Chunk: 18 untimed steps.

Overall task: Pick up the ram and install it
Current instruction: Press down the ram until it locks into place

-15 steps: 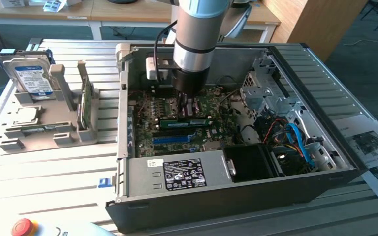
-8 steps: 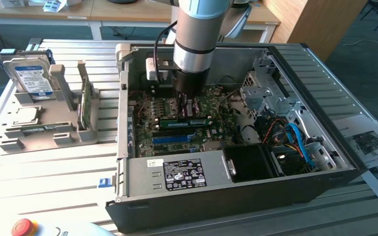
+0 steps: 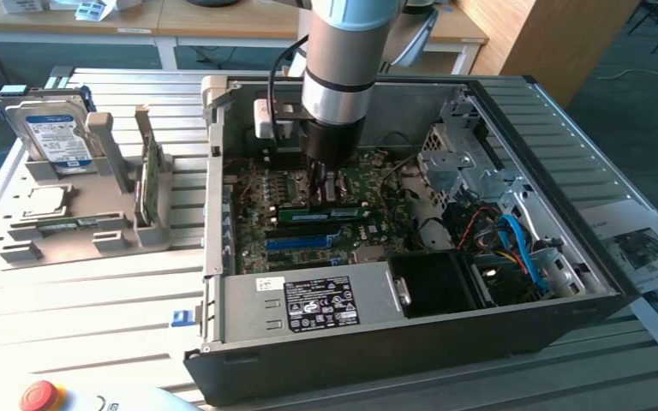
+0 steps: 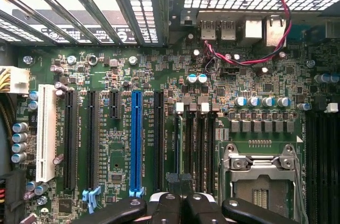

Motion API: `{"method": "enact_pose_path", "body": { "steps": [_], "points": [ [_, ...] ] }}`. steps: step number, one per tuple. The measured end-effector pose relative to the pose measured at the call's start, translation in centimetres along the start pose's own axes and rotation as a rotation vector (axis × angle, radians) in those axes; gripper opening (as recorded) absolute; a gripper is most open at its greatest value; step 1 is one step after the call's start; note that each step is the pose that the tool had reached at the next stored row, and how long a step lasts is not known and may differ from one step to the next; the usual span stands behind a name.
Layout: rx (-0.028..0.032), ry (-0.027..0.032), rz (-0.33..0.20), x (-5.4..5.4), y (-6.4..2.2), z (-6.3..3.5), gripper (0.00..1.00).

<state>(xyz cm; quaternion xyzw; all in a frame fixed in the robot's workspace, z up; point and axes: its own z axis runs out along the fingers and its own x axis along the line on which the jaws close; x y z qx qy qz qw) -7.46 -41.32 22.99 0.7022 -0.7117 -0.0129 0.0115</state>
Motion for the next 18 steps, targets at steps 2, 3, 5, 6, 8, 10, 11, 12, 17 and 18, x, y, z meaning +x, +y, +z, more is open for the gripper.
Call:
{"method": "enact_pose_path", "body": {
  "steps": [2, 3, 5, 6, 8, 10, 11, 12, 17, 18],
  "points": [
    [0.0000, -0.0001, 0.000, 0.00, 0.00, -0.06, 0.11],
    [0.0000, -0.0001, 0.000, 0.00, 0.00, -0.06, 0.11],
    [0.0000, -0.0001, 0.000, 0.00, 0.00, -0.07, 0.11],
    [-0.0001, 0.0001, 0.000, -0.02, 0.00, -0.08, 0.11],
    [-0.0002, 0.0002, 0.000, -0.13, 0.00, -0.08, 0.11],
    [0.0000, 0.0002, 0.000, -0.25, 0.00, -0.07, 0.11],
    [0.0000, 0.0002, 0.000, -0.25, 0.00, -0.08, 0.11],
    [0.0000, 0.0002, 0.000, -0.25, 0.00, -0.07, 0.11],
    [-0.0001, 0.0002, 0.000, -0.25, 0.01, 0.01, 0.11],
    [-0.0001, 0.0002, 0.000, -0.25, 0.01, 0.01, 0.11]
  ]
}}
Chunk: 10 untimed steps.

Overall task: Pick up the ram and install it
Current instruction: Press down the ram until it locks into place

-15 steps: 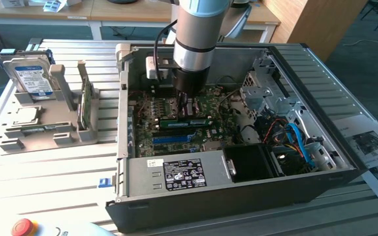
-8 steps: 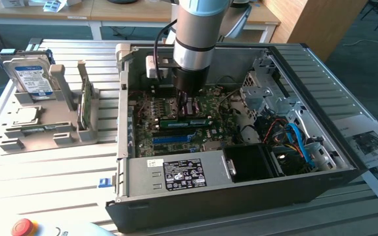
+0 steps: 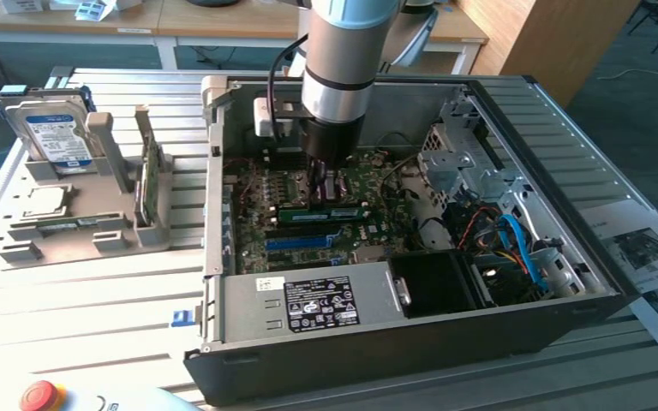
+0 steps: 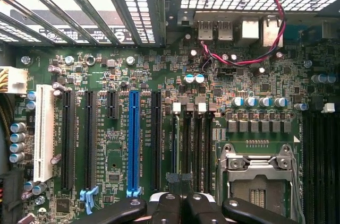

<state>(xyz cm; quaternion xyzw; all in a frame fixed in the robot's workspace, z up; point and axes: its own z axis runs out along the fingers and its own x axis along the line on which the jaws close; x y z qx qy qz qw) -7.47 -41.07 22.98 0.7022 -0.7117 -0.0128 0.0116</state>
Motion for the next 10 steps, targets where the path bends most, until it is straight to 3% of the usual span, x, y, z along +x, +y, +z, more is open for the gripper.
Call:
{"method": "enact_pose_path", "body": {
  "steps": [10],
  "points": [
    [0.0000, -0.0001, 0.000, 0.02, 0.07, 0.18, 0.11]
  ]
}}
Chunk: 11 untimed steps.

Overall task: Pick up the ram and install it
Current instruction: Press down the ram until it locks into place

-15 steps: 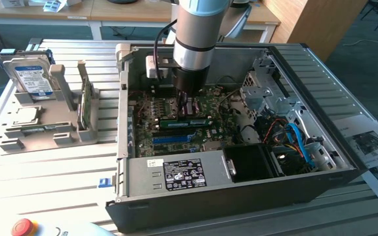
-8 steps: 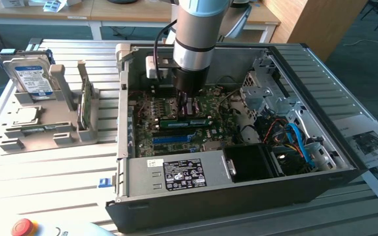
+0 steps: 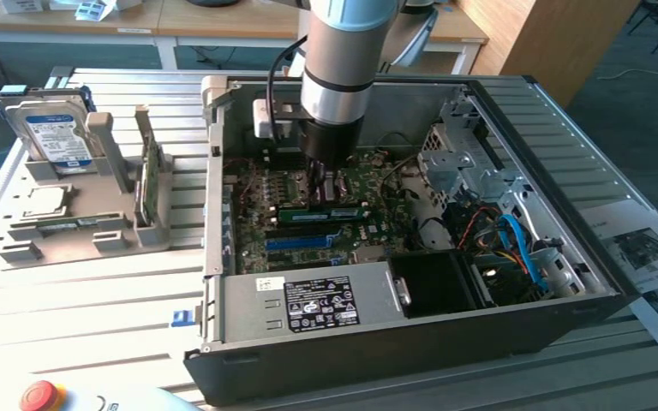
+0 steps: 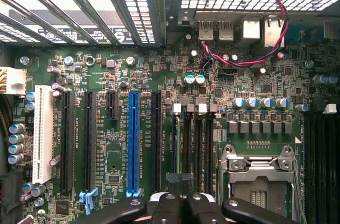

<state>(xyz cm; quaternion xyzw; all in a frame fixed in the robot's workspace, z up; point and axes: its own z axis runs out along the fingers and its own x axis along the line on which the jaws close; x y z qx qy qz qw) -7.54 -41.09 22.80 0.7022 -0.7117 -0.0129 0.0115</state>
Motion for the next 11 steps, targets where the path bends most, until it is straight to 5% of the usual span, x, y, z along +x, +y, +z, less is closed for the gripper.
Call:
{"method": "enact_pose_path", "body": {
  "steps": [11],
  "points": [
    [0.0000, 0.0000, 0.000, 0.01, -0.01, 0.28, 0.11]
  ]
}}
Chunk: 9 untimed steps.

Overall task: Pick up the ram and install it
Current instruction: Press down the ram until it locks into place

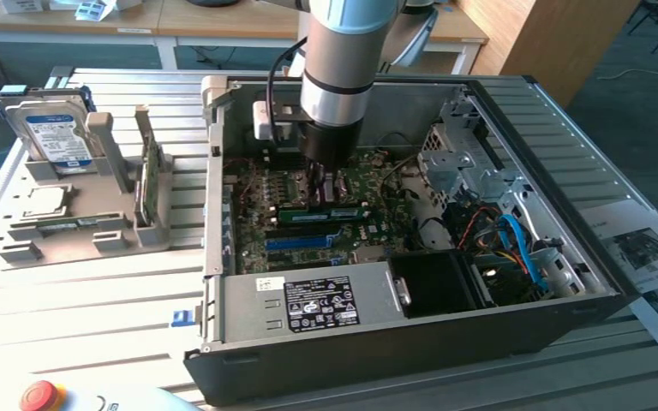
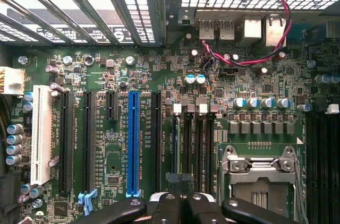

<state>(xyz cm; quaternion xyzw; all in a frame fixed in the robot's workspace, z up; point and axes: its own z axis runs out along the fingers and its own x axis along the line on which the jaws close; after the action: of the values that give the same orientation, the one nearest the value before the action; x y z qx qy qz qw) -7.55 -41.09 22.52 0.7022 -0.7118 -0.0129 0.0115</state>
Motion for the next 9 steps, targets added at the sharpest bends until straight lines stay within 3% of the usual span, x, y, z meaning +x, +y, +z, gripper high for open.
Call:
{"method": "enact_pose_path", "body": {
  "steps": [9],
  "points": [
    [0.0001, 0.0000, 0.000, 0.08, 0.03, 0.10, 0.11]
  ]
}}
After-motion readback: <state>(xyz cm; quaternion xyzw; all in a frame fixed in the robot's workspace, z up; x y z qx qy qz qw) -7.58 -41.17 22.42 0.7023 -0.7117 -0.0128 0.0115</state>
